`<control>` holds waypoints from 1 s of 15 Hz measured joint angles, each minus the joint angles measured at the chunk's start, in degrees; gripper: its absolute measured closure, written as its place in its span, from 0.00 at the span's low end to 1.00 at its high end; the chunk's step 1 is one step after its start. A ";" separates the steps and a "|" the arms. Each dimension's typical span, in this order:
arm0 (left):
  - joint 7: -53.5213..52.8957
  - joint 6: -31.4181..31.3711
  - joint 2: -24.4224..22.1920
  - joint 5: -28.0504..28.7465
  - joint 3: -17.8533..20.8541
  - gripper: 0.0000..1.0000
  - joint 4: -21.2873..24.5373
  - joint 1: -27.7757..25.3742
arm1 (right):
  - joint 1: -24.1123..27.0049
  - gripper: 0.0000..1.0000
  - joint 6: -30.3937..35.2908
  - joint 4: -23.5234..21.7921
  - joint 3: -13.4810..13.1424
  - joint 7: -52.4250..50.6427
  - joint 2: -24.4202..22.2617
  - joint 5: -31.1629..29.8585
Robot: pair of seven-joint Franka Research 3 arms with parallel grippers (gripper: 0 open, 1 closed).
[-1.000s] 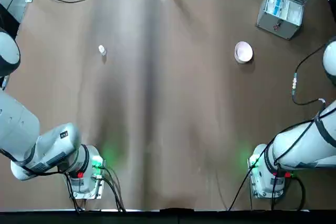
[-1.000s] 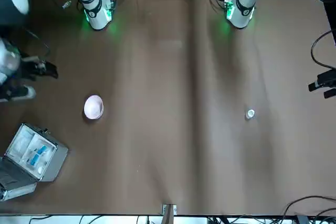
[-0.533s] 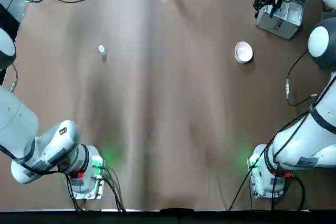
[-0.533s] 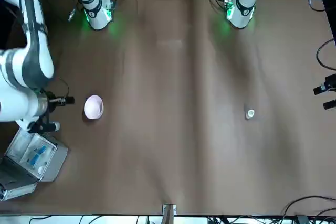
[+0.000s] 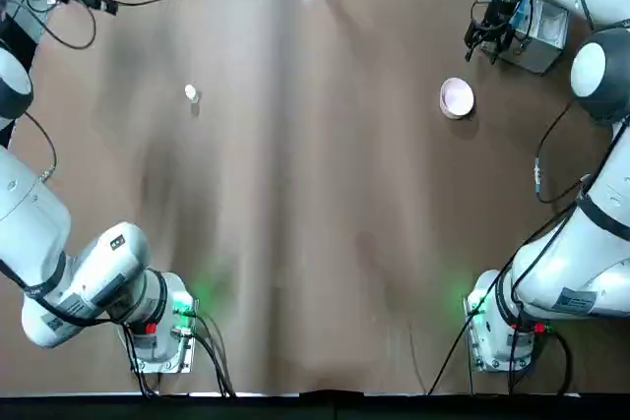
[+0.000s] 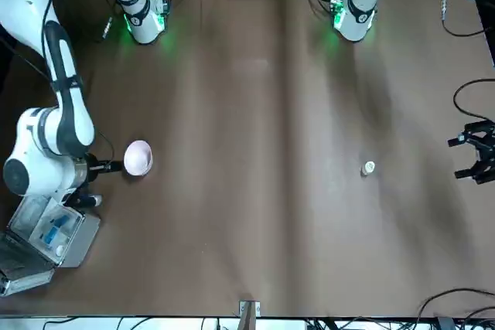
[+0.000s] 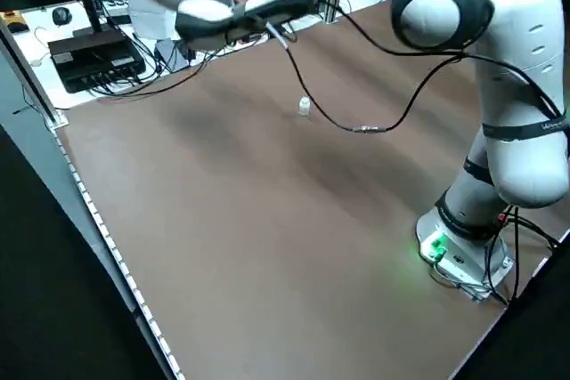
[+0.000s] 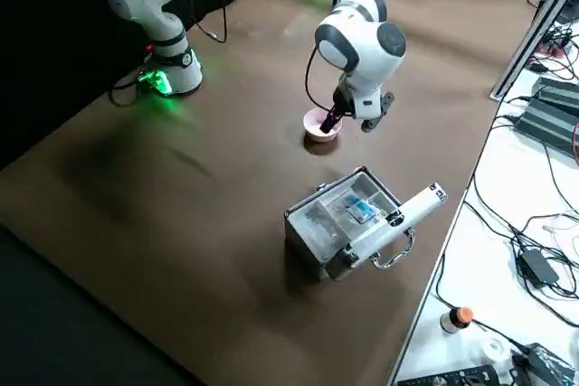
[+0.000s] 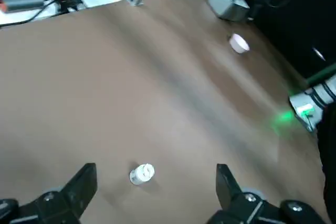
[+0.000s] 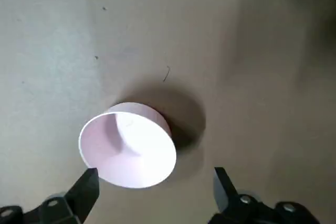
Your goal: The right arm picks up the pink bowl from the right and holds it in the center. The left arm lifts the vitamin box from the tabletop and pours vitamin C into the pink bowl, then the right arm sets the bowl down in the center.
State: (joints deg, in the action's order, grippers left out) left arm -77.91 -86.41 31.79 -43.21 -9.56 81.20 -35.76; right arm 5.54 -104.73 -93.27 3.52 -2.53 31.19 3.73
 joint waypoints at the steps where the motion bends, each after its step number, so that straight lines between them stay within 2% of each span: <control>1: -3.52 0.76 1.44 -0.42 -0.07 0.00 0.00 -0.53 | 0.02 0.04 -1.20 -1.20 0.01 -0.02 0.06 0.01; 2: -6.96 1.29 2.83 -1.18 -0.07 0.00 0.02 -1.03 | 0.02 0.04 -1.78 -2.11 0.00 -0.04 0.06 0.01; 3: -13.92 3.21 5.62 -2.98 -0.10 0.00 0.05 -1.82 | 0.10 0.10 -2.43 -3.56 -0.02 -0.10 0.06 0.00; 8: -29.77 7.14 11.99 -6.92 -0.12 0.00 0.07 -2.80 | 0.46 0.19 -5.51 -7.78 -0.15 -0.18 0.06 0.00; 9: -33.54 7.77 13.25 -7.35 -0.12 0.00 0.07 -2.85 | 0.81 0.27 -5.65 -8.12 -0.18 -0.17 0.06 0.00; 11: -41.65 8.44 15.67 -7.65 -0.15 0.00 0.07 -2.86 | 1.55 0.31 -5.67 -8.44 -0.22 -0.22 0.06 -0.01; 12: -44.73 8.57 16.67 -7.67 -0.20 0.00 0.06 -2.87 | 1.71 0.38 -5.67 -8.56 -0.23 -0.22 0.06 -0.01; 14: -49.12 8.74 18.36 -7.68 -0.34 0.00 0.01 -2.88 | 1.75 0.41 -5.98 -8.87 -0.20 -0.22 0.28 0.00; 15: -51.07 8.99 18.90 -7.68 -0.52 0.00 -0.08 -2.87 | 1.72 0.49 -6.52 -9.06 -0.15 -0.22 0.49 0.00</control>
State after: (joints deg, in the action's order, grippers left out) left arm -128.98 -77.42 50.69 -50.89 -10.08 81.13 -38.62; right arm 7.26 -111.24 -102.33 3.37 -2.75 31.68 3.72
